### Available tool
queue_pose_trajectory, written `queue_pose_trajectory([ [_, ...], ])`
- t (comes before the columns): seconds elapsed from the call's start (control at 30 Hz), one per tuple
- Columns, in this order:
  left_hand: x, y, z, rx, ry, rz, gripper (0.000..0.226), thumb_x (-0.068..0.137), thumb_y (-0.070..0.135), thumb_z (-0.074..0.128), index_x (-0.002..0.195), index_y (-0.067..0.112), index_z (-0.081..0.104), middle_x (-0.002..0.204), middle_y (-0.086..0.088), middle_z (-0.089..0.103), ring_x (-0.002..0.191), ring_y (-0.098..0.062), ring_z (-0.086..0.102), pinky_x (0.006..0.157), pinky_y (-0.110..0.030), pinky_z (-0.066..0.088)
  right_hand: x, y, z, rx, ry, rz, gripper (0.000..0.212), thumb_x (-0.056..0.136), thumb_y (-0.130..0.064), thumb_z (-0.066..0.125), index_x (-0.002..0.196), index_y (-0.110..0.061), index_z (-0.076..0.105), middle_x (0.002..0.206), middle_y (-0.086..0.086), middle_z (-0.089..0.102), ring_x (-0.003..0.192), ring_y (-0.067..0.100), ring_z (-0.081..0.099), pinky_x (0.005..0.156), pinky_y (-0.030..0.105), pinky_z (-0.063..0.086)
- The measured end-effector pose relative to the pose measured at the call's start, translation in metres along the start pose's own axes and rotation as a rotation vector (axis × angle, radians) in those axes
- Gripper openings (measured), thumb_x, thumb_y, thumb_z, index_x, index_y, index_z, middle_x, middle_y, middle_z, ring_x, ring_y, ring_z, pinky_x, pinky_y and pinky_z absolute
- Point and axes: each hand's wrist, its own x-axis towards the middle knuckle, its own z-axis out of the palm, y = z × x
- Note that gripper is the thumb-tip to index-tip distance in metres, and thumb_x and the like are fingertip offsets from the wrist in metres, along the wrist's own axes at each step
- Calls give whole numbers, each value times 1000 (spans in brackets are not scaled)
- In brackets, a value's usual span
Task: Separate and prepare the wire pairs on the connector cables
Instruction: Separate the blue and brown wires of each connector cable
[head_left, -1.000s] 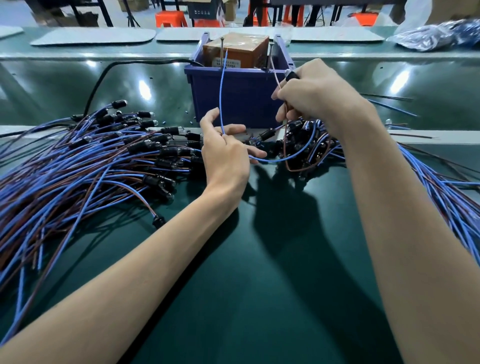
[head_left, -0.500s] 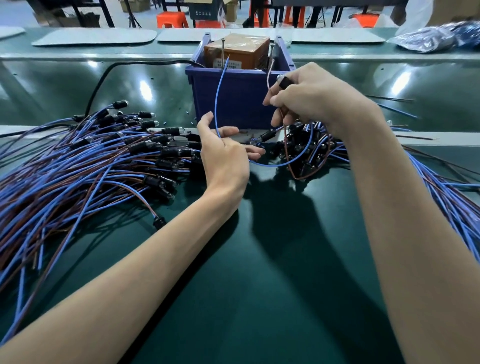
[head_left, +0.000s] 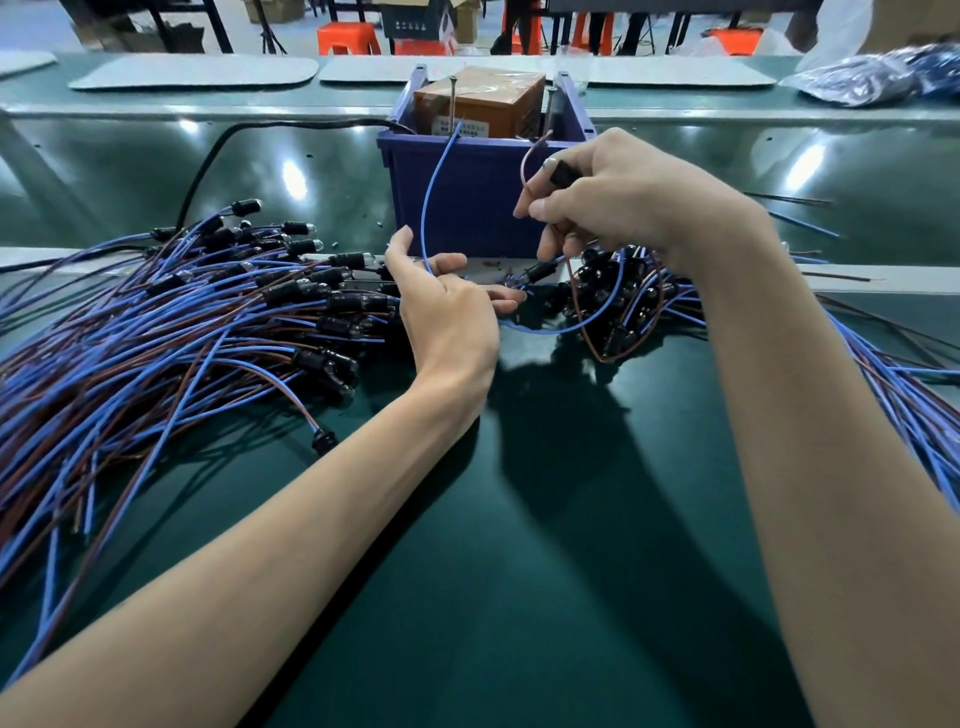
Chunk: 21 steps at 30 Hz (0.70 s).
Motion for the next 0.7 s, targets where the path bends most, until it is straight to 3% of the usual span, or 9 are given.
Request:
queue_pose_trajectory([
  [0.57,2,-1,-1,-20,73,-12,59,90,-9,17,144,14,20,95,0,44,44,-5,61,47,-15,45,-3,-3,0,-13,-42,-37,16,93,-15,53,93,-18,69,67,-2,71,51,4,54,46,18,36],
  [0.7,2,-1,-1,-36,100,7,57,91,-8,16,144,12,18,94,1,41,43,-5,60,48,-14,44,-1,-1,0,8,-14,-11,18,94,-12,50,95,-12,67,57,-5,69,46,1,54,42,16,34],
])
